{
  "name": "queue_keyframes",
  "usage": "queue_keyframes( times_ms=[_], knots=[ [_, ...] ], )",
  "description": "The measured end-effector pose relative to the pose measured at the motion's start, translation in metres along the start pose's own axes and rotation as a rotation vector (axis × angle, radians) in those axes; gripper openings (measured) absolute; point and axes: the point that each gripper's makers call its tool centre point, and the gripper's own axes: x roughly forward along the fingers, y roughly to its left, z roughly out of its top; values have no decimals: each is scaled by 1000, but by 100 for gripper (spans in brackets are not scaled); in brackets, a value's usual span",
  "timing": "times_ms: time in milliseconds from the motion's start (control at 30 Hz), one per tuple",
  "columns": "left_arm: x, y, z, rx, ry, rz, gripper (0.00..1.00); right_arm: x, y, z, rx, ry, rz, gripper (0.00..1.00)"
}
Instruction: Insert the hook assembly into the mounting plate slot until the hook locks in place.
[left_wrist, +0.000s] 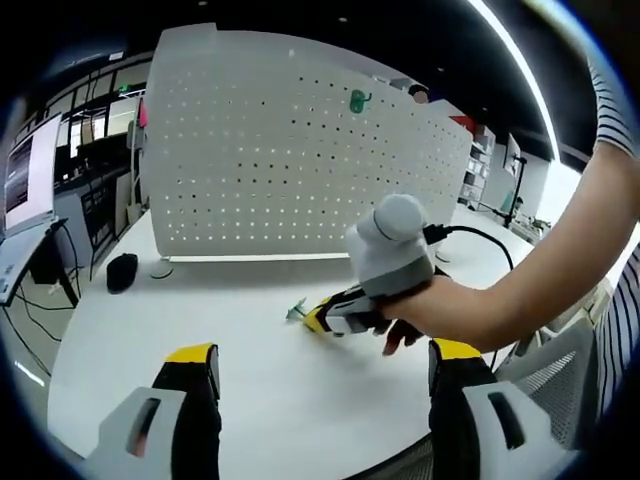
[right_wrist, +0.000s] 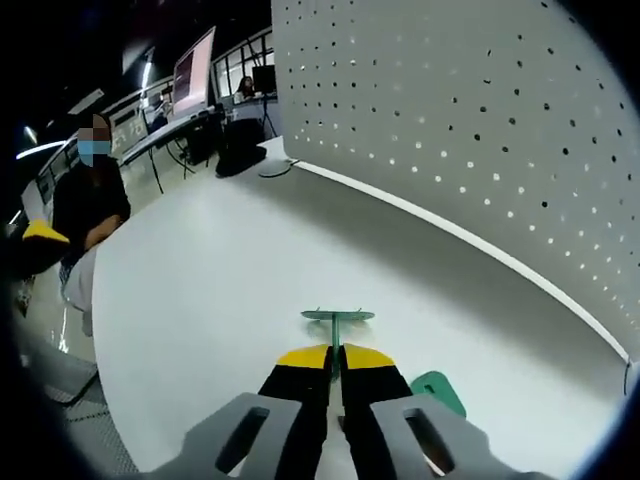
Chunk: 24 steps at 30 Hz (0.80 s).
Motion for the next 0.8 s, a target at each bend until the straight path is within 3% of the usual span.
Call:
queue_keyframes(
  times_ms=[400, 800],
  knots=[
    [-1, 0, 2, -8, -11, -1, 88, -11, -1, 17, 43, -35, 16, 0],
    [-1, -3, 3, 12, -7, -10, 88, -35, -12, 33, 80, -83, 11, 1]
  ],
)
